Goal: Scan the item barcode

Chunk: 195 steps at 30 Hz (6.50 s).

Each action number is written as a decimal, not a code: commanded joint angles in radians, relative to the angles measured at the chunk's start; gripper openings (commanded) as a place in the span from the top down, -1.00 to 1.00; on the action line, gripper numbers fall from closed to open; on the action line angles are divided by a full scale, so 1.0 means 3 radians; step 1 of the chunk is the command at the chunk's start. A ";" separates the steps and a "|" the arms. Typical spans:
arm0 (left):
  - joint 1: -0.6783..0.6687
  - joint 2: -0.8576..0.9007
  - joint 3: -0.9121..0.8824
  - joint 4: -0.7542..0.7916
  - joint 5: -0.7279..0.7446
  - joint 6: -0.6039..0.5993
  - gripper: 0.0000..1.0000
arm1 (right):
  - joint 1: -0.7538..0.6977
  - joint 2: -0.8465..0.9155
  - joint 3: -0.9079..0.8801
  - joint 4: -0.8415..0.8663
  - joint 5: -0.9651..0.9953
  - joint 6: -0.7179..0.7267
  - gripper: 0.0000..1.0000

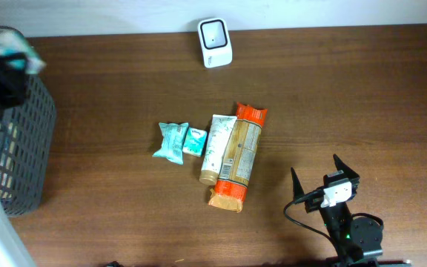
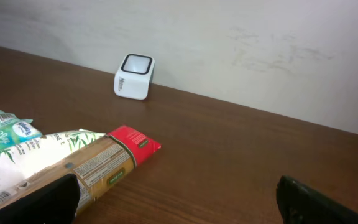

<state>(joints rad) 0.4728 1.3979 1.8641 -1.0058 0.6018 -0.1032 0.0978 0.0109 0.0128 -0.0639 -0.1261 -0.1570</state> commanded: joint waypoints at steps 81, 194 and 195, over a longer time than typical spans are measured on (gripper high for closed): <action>0.0692 0.2358 -0.1041 0.0922 -0.3079 0.1536 -0.93 | -0.0020 -0.0024 -0.0024 -0.0005 -0.0017 0.0027 -0.97; -0.0978 0.0749 -0.0023 -0.0519 -0.1729 0.0394 -0.98 | -0.0019 -0.0024 -0.0024 -0.0003 -0.0060 0.0028 -0.98; -0.0978 0.0749 -0.0023 -0.0519 -0.1729 0.0393 -0.98 | -0.0020 -0.0024 -0.0024 -0.0004 -0.0056 0.0027 -0.98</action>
<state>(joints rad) 0.1738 1.6238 1.8496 -1.1633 0.0719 0.0174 0.0978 0.0101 0.0128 -0.0639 -0.1265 -0.1574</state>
